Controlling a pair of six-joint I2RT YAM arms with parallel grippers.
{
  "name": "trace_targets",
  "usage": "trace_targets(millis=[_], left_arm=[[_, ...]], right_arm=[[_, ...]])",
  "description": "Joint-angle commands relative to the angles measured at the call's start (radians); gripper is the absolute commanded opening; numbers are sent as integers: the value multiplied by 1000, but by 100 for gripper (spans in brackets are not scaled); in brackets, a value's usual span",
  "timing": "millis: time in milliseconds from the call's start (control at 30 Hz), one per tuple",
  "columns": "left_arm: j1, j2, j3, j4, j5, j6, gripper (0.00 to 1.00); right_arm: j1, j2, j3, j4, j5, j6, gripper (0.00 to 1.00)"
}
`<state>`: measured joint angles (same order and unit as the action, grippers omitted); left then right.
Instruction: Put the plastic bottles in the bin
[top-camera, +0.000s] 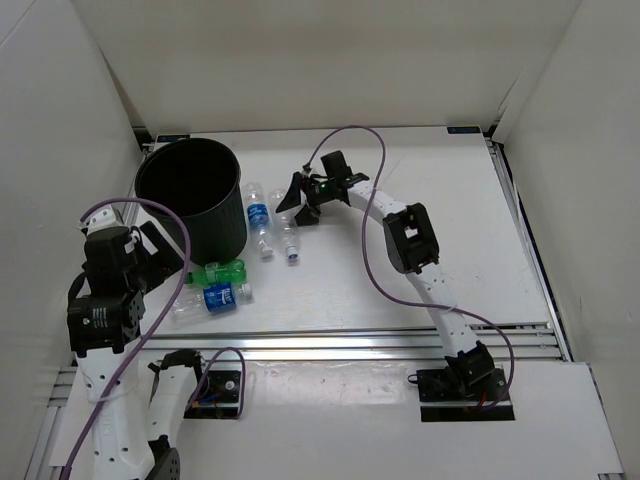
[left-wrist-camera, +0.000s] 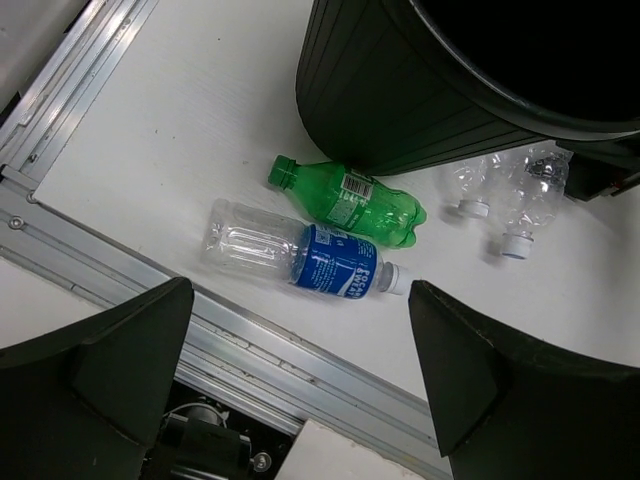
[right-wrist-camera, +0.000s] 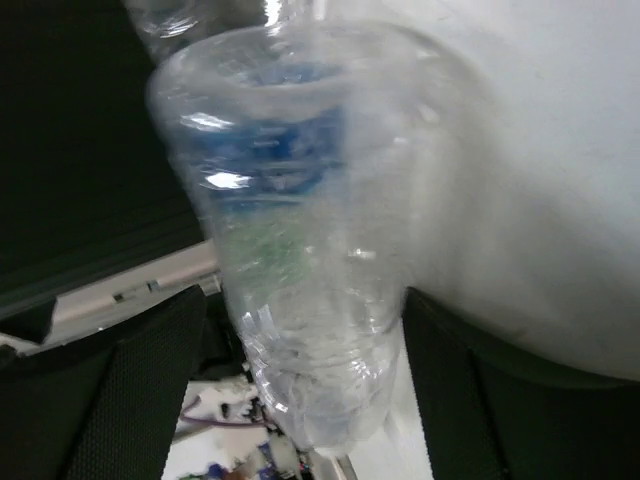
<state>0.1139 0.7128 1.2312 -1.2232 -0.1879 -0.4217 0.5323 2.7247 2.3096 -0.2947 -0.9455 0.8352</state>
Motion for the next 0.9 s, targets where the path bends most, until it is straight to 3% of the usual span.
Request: trace_targets(millis=[0, 33, 67, 233, 400, 533, 667, 733, 800, 867], left_arm=[[-3, 5, 33, -22, 7, 35, 100], [-3, 5, 33, -32, 7, 35, 100], [-3, 5, 24, -32, 7, 35, 100], [-3, -32, 1, -3, 7, 35, 100], [-3, -76, -58, 70, 16, -38, 100], [-3, -111, -93, 114, 28, -84, 100], [-3, -111, -93, 125, 28, -97, 100], [-26, -76, -43, 102, 38, -88, 100], [-59, -49, 17, 70, 15, -88, 100], [-71, 2, 63, 8, 15, -88, 100]], right_arm=[[6, 52, -6, 49, 2, 31, 80], [6, 52, -21, 49, 2, 31, 68], [-3, 40, -38, 49, 2, 16, 50], [-54, -136, -200, -70, 34, -98, 28], [-80, -420, -300, -168, 92, -165, 23], [-66, -549, -112, -169, 209, -78, 22], [-17, -488, 64, -52, 229, 99, 22], [40, -476, 198, -26, 324, 91, 21], [113, -511, 167, 83, 443, 41, 25], [168, -542, 145, 189, 664, -69, 35]])
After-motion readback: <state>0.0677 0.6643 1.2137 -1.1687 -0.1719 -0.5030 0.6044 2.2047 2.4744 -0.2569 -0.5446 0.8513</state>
